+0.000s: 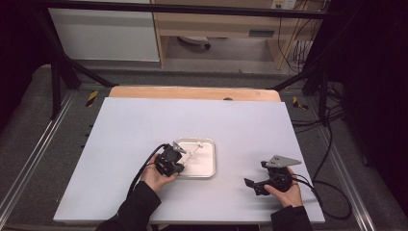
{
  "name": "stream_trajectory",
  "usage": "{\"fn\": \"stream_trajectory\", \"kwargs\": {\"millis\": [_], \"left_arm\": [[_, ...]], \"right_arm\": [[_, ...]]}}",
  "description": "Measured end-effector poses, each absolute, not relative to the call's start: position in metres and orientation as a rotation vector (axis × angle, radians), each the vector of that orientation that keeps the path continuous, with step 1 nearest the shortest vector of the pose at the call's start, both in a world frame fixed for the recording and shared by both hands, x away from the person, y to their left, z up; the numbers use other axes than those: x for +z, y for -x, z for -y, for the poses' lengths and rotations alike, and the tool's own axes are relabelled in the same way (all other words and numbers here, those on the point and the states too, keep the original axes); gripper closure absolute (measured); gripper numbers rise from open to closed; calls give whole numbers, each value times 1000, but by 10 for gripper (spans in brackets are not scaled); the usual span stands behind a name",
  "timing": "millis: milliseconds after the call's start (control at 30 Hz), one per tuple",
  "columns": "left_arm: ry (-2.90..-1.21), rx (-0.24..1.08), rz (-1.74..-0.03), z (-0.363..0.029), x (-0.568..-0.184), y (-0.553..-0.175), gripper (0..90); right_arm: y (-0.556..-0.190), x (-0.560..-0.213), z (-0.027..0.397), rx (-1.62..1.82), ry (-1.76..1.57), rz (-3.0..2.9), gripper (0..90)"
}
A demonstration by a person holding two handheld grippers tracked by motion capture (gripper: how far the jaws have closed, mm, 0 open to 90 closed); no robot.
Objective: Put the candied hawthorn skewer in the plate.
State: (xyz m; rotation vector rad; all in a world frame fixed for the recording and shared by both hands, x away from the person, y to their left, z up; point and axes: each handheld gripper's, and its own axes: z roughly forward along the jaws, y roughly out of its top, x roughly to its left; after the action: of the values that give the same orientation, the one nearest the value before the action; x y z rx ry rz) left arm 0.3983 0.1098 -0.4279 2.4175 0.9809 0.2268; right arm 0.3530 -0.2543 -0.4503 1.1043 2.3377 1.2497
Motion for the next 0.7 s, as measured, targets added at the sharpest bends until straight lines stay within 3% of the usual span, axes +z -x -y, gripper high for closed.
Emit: {"fn": "stream_trajectory", "kwargs": {"millis": [167,367,700], "left_arm": [[-2421,230,-978,-110,-428,-398,873],[-2370,234,-948,-115,-422,-397,786],[-2291,280,-893,-140,-410,-391,427]], "right_arm": [[-353,-450,254,1259,-1108,-2337,7],[-353,-450,254,1263,-1108,-2338,7],[-353,-450,254,1261,-1112,-2335,8]]}}
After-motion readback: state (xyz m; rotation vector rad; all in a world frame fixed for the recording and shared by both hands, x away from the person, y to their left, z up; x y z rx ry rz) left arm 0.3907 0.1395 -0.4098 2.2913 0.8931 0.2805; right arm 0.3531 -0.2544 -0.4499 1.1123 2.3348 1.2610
